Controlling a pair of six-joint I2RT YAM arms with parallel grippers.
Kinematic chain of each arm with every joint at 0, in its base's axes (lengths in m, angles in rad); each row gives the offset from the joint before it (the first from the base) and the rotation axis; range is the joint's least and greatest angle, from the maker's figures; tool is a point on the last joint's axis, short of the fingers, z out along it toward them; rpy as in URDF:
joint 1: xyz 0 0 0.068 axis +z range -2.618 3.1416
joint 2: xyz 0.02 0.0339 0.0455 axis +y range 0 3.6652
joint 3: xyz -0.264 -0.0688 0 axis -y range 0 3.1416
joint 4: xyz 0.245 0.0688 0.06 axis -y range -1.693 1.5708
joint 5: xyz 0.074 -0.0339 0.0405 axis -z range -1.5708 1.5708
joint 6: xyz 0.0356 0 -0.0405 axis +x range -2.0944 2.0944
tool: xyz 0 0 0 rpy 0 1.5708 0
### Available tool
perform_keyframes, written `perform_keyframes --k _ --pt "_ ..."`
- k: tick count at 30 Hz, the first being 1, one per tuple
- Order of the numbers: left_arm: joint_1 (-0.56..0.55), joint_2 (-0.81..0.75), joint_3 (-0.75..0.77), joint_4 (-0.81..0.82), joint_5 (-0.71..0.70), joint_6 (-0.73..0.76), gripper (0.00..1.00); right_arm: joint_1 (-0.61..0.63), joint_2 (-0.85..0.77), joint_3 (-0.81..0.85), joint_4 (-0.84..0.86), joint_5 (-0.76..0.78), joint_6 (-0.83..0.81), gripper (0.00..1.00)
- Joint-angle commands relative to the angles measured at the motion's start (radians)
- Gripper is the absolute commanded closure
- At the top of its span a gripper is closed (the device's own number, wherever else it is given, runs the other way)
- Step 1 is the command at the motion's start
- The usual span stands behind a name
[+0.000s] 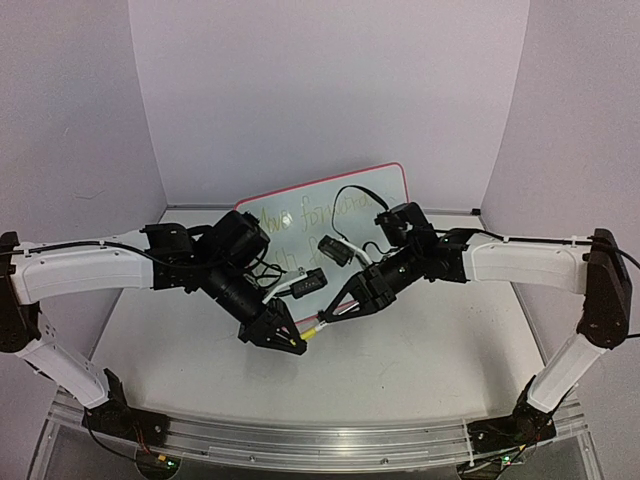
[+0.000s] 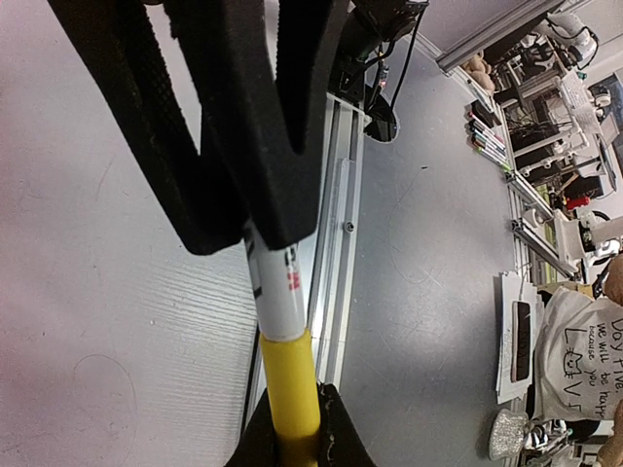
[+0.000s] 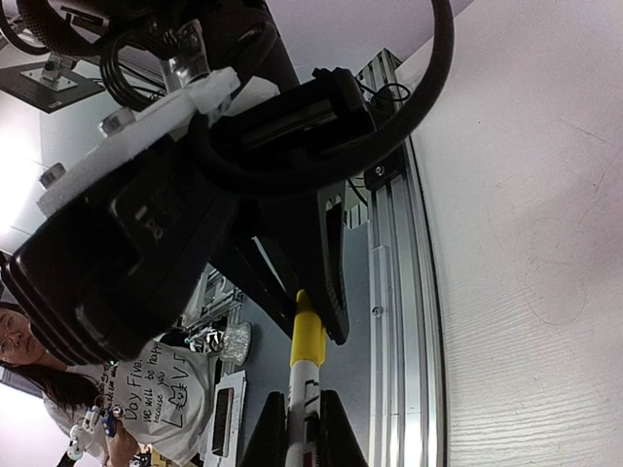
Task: Write a sentence on the whiteboard
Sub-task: Insert the pen cap into the whiteboard marker.
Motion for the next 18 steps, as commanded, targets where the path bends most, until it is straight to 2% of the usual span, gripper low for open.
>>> perform_keyframes --k 1,12,18 --pt "-0.004 0.01 0.118 0.296 -0.008 0.04 1.0 0.083 0.026 0.052 0.064 -0.003 -0.016 1.0" --pt "-0.005 0.031 0.153 0.321 -0.008 0.05 1.0 0.11 0.033 0.056 0.065 0.003 -0.012 1.0" --pt "-0.005 0.017 0.144 0.26 -0.049 0.068 0.98 0.092 -0.001 0.035 0.059 0.065 -0.015 1.0"
